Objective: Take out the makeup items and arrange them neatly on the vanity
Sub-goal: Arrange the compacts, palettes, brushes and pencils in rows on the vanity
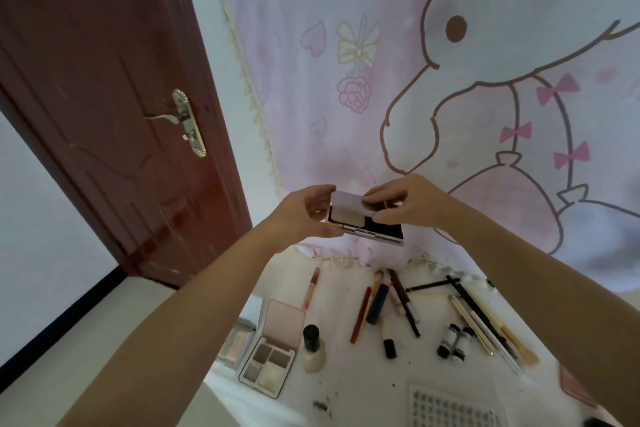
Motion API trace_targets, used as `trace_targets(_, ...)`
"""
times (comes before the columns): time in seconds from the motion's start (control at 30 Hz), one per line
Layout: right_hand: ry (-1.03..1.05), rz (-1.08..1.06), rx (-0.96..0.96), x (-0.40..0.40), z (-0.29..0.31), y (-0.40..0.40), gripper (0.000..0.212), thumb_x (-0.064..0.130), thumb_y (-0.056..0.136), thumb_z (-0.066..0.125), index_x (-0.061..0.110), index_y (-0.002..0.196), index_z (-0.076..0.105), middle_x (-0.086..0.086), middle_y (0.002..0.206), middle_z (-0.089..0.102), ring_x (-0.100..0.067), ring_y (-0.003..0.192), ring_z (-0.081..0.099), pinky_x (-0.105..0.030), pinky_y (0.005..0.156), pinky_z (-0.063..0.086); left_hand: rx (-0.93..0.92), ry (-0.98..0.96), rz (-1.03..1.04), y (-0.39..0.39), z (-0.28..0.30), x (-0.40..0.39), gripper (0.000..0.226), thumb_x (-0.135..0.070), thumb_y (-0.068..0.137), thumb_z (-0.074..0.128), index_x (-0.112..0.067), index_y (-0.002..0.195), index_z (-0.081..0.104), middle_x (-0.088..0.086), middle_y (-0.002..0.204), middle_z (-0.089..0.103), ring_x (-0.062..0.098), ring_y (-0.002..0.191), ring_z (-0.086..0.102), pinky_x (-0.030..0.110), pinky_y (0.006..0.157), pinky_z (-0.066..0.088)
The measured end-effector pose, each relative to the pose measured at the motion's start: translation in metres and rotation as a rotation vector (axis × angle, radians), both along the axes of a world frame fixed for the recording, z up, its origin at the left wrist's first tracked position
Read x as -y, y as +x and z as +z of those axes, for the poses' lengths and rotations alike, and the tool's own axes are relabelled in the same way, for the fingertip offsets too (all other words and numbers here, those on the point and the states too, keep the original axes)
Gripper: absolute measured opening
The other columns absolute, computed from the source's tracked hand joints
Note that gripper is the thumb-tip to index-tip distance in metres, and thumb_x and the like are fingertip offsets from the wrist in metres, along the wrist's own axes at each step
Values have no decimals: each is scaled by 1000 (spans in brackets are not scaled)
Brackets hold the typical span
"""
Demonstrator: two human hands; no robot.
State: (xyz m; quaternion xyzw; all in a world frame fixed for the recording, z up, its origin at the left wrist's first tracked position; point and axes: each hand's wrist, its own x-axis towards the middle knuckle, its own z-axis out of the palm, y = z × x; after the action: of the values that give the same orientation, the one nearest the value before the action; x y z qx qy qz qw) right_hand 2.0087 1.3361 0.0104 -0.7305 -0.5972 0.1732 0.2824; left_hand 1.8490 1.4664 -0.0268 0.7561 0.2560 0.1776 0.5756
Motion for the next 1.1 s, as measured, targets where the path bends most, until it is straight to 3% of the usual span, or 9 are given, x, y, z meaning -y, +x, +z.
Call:
trace_targets(0.17, -8, -1, -2, 5, -4, 4, 32, 14, 76, 70, 13, 108, 69, -2, 110, 68, -23, 101, 62, -34, 95, 48, 8, -21, -54, 3, -8, 2, 75, 18, 70, 66, -10, 135, 41, -6, 108, 59, 8, 93, 61, 19, 82, 52)
trace_targets(0.27, -38, 60, 94, 4, -16, 6, 25, 20, 78, 68, 12, 101, 72, -9, 101, 70, -26, 91, 63, -31, 83, 48, -18, -48, -108, 7, -16, 8, 66, 23, 71, 61, -27, 112, 53, -12, 99, 62, -1, 81, 65, 14, 68, 53)
trace_targets(0.33, -87, 73, 126, 5, -30, 10, 27, 22, 79, 67, 12, 104, 70, -7, 102, 70, -24, 89, 64, -30, 81, 50, -60, -40, -126, 7, -29, 16, 64, 23, 70, 62, -31, 103, 54, -11, 99, 63, 0, 83, 65, 17, 71, 53)
trace_targets(0.47, -213, 11, -16, 21, -63, 13, 33, 20, 81, 65, 18, 114, 65, 8, 104, 65, -5, 89, 60, -8, 76, 45, -177, 23, -56, 2, -69, 44, 62, 9, 71, 69, -10, 127, 49, 6, 105, 63, 15, 92, 60, 23, 82, 50)
trace_targets(0.57, -322, 26, -165, 36, -94, 11, 28, 17, 86, 60, 22, 113, 65, 8, 98, 66, -9, 89, 61, -14, 78, 43, -286, 20, -17, -7, -103, 70, 69, 4, 72, 71, -11, 133, 42, 3, 94, 61, 12, 79, 57, 9, 68, 46)
trace_targets(0.7, -429, -36, -412, 55, -139, -1, 24, 17, 92, 52, 27, 113, 54, 12, 90, 54, -9, 92, 50, -19, 77, 37, -350, -123, 28, -33, -149, 96, 74, 11, 71, 68, -11, 136, 40, -3, 73, 55, 6, 66, 55, 8, 56, 46)
trace_targets(0.83, -540, -78, -541, 62, -186, -20, 28, 16, 92, 51, 6, 117, 59, -3, 106, 58, -20, 106, 52, -22, 88, 36, -478, -203, 52, -54, -180, 110, 75, 7, 72, 70, -15, 137, 40, -5, 69, 54, 15, 77, 56, 13, 66, 45)
trace_targets(0.93, -575, -115, -552, 60, -209, -33, 31, 23, 95, 45, 5, 115, 60, -13, 116, 60, -26, 109, 53, -24, 88, 37, -544, -216, 91, -62, -197, 116, 75, 6, 71, 70, -13, 137, 41, -2, 69, 53, 19, 82, 54, 19, 74, 43)
trace_targets(1.1, -550, -78, -251, 55, -228, -46, 34, 24, 97, 41, 0, 106, 63, -19, 101, 62, -18, 85, 51, -17, 63, 35, -663, -161, 71, -70, -216, 126, 71, -1, 73, 71, -15, 136, 42, 14, 117, 62, 25, 111, 58, 25, 95, 43)
